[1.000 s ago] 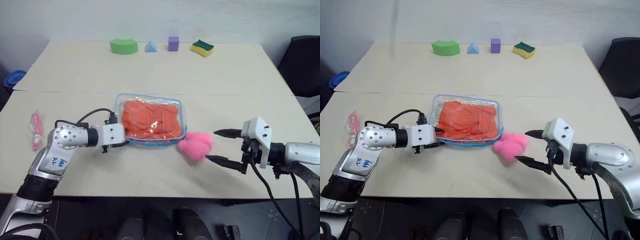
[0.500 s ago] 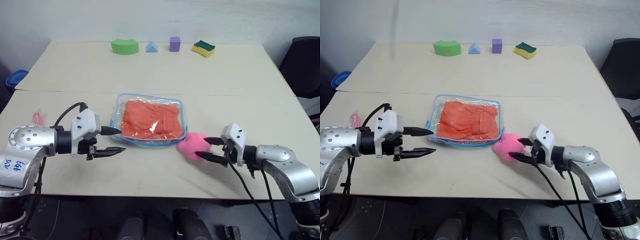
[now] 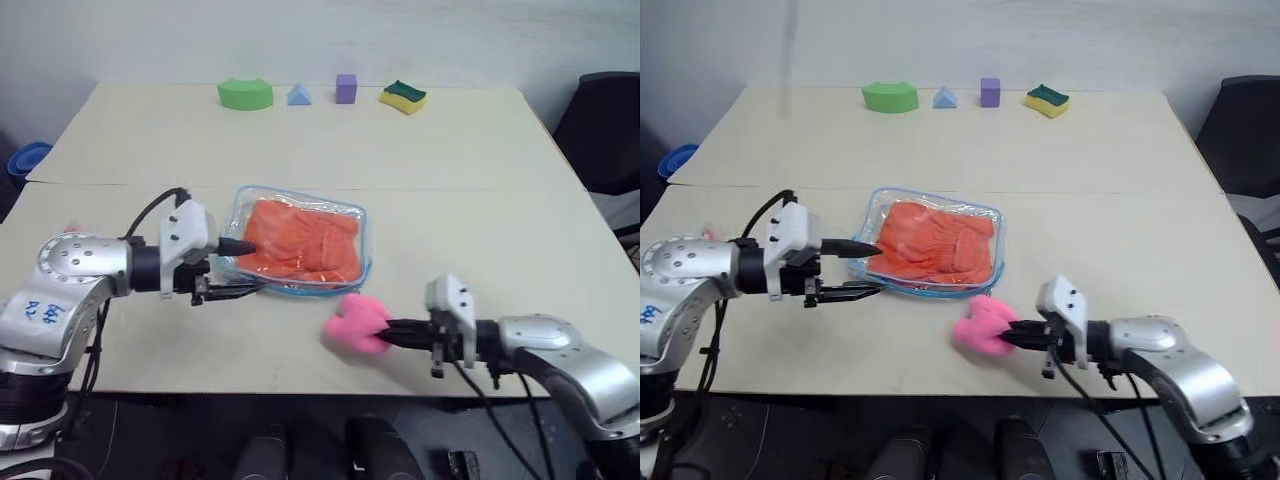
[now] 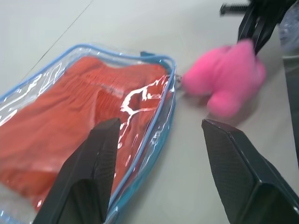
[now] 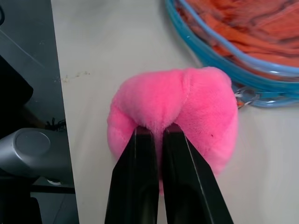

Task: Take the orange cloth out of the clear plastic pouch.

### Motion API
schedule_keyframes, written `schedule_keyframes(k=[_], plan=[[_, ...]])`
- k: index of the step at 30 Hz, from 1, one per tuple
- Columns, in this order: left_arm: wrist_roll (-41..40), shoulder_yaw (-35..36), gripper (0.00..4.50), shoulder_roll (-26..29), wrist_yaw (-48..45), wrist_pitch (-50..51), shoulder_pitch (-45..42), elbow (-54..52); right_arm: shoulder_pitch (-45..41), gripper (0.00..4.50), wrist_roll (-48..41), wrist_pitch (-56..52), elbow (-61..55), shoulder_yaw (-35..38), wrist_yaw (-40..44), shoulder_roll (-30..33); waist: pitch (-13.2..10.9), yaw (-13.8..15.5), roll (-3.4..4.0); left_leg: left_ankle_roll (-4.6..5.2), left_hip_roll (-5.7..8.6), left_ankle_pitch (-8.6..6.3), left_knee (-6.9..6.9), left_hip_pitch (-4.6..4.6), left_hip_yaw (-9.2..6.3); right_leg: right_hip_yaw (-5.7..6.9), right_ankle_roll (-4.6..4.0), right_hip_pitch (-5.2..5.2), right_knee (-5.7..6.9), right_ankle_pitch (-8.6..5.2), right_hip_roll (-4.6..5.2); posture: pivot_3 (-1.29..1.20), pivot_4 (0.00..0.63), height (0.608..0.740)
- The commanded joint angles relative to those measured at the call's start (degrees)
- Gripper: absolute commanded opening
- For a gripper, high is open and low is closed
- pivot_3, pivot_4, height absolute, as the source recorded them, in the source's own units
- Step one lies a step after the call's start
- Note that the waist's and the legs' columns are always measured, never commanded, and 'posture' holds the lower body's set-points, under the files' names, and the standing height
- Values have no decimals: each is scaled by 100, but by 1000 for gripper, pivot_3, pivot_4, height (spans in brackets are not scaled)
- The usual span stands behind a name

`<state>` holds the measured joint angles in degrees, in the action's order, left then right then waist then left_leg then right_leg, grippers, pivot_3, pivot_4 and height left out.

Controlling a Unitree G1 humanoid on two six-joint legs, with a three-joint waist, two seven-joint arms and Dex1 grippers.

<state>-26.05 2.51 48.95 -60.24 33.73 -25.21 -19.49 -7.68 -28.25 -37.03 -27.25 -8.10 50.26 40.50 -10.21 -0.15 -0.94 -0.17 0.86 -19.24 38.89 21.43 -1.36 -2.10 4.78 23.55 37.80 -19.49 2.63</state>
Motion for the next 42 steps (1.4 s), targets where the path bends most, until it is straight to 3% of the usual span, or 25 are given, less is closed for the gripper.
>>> schedule_keyframes(k=[1, 6, 13, 19, 21, 26, 32, 35, 42], plan=[[212, -523, 2951, -276, -52, -257, -349, 171, -198, 269, 356, -41, 312, -214, -502, -339, 1, 0, -1, -1, 0, 1, 4, 1, 1, 0, 0, 0, 1, 0, 0, 0, 150, 740], [405, -1153, 2951, -620, -333, -471, -740, 542, -158, 1807, 281, -194, 171, -134, -450, -294, 2, -17, -3, -5, 0, 3, 5, -4, 1, -2, 0, -2, 7, 0, -5, 0, 150, 740], [671, -1952, 2951, -1130, -937, -930, -1303, 922, 276, 4056, -392, -461, -1270, 782, -45, 610, 1, 16, -2, -3, 1, 2, 8, 2, 0, 0, 0, -4, 2, 0, -4, 0, 150, 740], [1055, -2430, 2951, -1573, -1233, -1485, -1625, 1290, -51, 4056, -1030, -775, -1675, 1498, 189, 1264, 1, 7, -3, 1, 0, 0, 9, 2, -1, 0, 0, -5, 2, 0, -8, 0, 150, 740], [1383, -2693, 2951, -1607, -1374, -1944, -1608, 1463, -384, 4056, -856, -579, -1474, 1482, 422, 1562, 1, 1, -2, 2, 0, -1, 8, 1, 0, -1, 0, -5, 2, 0, -9, 0, 150, 740], [2127, -3110, 2951, -1655, -1482, -3046, -1540, 1991, -1451, 4056, 529, 770, -199, 491, 1063, 1947, 1, 3, -2, 4, 1, -1, 8, -2, 5, -2, 0, -5, -1, 0, -9, 0, 150, 740], [2561, -3149, 2951, -1971, -1142, -3544, -1422, 2349, -2802, 4056, 2393, 2934, 1712, -865, 1242, 1251, 0, -2, -2, 3, 1, -1, 10, 0, 15, -8, 0, 2, -1, 0, -8, 0, 150, 740], [2439, -2996, 2361, -1954, -1117, -3475, -1304, 2199, -2970, 4084, 2918, 3891, 2257, -1182, 1288, 979, 0, 9, -1, 2, 0, 0, 8, 7, 14, -7, 0, 10, 0, 0, -8, 0, 150, 740], [2268, -2769, 326, -1708, -1154, -2989, -897, 1482, -3103, 4084, 3378, 4871, 3067, -1352, 1055, 249, 0, -15, -1, 0, -1, 1, 19, 8, 16, -10, 0, 11, 8, 0, -4, 0, 150, 740]])
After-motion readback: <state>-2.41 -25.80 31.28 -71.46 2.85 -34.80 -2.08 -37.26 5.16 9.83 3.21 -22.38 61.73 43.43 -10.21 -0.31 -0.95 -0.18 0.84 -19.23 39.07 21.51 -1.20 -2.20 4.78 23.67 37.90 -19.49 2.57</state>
